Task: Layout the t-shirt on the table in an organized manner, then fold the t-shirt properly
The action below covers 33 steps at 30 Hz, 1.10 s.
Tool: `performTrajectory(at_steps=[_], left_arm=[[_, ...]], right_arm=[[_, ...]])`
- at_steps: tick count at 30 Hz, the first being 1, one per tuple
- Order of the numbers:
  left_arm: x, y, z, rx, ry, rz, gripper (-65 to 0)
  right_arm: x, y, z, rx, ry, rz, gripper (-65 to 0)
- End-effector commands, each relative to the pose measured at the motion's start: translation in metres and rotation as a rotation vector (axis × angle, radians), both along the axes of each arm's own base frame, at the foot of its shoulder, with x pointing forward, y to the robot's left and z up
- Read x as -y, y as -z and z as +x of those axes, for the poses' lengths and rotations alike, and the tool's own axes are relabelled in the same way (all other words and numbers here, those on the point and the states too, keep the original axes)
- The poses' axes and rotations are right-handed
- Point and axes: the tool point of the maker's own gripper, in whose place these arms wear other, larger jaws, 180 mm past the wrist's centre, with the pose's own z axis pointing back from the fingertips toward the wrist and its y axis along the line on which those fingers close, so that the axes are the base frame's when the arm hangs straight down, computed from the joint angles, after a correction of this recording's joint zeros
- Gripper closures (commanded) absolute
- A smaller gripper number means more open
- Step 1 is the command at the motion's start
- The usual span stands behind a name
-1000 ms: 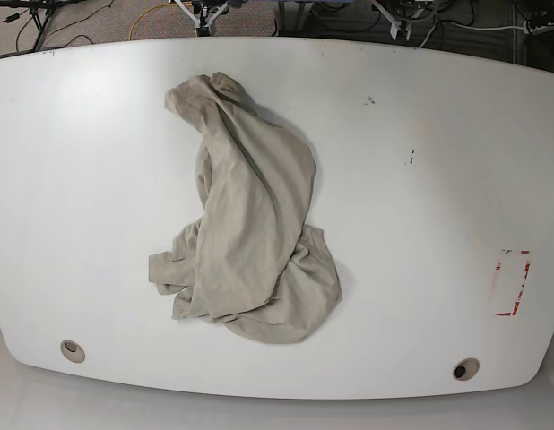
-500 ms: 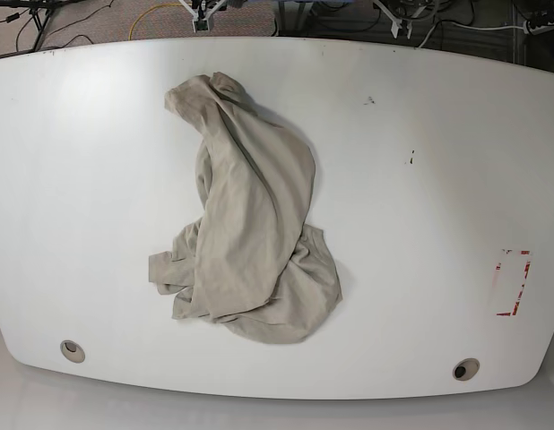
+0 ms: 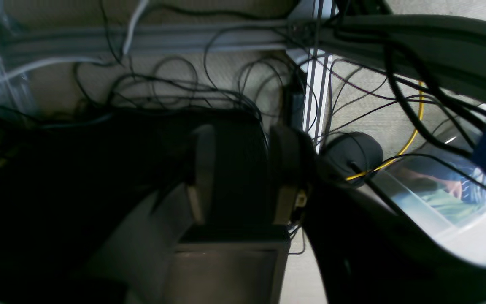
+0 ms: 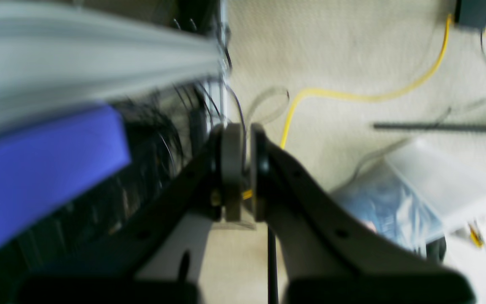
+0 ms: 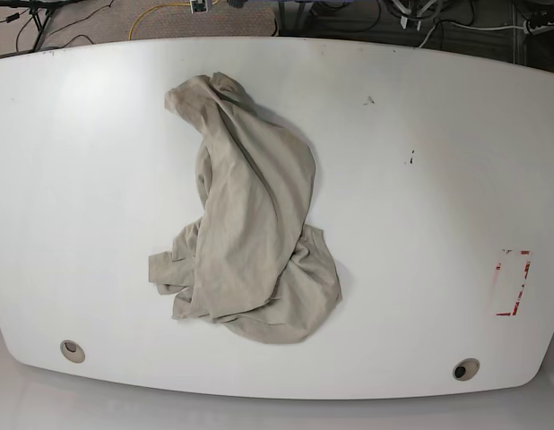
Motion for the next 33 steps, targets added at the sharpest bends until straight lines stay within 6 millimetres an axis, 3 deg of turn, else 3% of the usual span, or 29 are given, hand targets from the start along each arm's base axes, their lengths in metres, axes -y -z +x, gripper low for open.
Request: performTrajectory(at_steps=[1,22,33], left_arm=[[-0.003,-0.012,-0.005,0.028,0.017,0.007,-19.7],[0.006,-0.122,-0.012,0.219,0.137,0.033,-19.7],[0.012,-0.163,-0.011,0.277,0.09,-0.005,-19.7]], right_arm=[[0.006,-0.011,-0.011,0.015,-0.009,-0.013,-3.5],[0.01,-0.098,-0.014,0.172,-0.051,-0.047,-3.5],[0.009,-0.153,-0.008,0.253,-0.085,-0.062,-3.5]])
